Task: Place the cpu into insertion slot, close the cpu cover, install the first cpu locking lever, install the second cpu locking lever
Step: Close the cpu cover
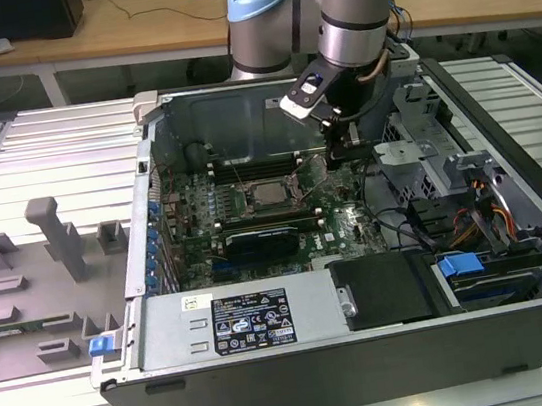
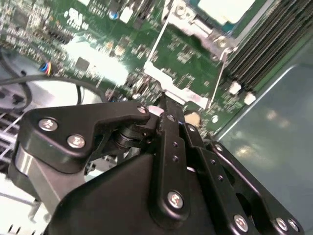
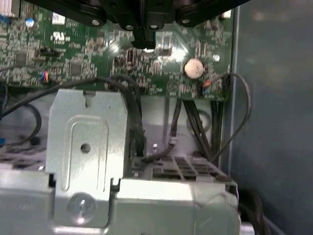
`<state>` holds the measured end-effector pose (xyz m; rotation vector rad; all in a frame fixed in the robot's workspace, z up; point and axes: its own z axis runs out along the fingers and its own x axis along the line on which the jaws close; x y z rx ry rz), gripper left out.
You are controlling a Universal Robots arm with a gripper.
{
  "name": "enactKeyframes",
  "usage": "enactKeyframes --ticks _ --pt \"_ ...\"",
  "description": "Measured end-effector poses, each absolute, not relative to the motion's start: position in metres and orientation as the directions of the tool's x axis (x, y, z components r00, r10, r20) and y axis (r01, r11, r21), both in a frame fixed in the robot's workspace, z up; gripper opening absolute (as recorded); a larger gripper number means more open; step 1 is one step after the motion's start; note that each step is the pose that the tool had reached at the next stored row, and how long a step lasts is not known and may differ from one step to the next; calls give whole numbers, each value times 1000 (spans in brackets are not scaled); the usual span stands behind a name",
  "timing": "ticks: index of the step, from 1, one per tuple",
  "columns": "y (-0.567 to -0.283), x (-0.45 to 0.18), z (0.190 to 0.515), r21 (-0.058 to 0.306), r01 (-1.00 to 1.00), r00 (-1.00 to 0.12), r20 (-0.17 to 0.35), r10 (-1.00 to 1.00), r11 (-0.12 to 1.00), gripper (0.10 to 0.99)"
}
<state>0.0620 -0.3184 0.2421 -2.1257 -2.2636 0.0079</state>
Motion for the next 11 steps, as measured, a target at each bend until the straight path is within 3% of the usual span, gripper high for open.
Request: enactKeyframes --ticks 1,5,11 --pt "-318 62 242 -44 997 -62 25 998 63 106" --pt "-318 62 242 -47 997 -62 25 998 63 106" --pt "-317 55 242 -34 997 -62 24 998 63 106"
